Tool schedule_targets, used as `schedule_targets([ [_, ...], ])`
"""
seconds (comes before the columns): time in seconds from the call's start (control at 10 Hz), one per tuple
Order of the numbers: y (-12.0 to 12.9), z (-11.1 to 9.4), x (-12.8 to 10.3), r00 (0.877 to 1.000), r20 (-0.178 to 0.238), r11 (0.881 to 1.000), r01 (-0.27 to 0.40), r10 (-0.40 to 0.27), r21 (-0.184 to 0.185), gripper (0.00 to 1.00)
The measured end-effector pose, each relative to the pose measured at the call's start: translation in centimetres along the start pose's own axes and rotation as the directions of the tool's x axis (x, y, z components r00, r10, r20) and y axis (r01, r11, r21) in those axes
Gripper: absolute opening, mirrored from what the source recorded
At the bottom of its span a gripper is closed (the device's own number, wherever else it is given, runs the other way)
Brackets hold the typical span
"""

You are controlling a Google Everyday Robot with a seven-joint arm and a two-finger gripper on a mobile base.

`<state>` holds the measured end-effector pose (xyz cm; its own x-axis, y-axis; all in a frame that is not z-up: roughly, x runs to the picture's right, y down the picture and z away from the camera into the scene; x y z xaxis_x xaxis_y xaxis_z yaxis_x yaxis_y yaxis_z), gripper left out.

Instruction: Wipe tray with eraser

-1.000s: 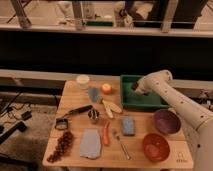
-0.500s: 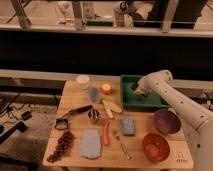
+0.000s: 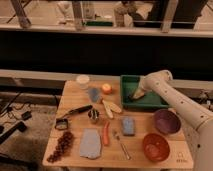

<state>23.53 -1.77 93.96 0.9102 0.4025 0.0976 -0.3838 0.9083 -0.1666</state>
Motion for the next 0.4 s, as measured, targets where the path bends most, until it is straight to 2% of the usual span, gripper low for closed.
schedule_targets([
  [0.4, 0.09, 0.1, 0.08, 1.0, 0.0, 1.0, -0.001, 0.001, -0.002, 0.8],
])
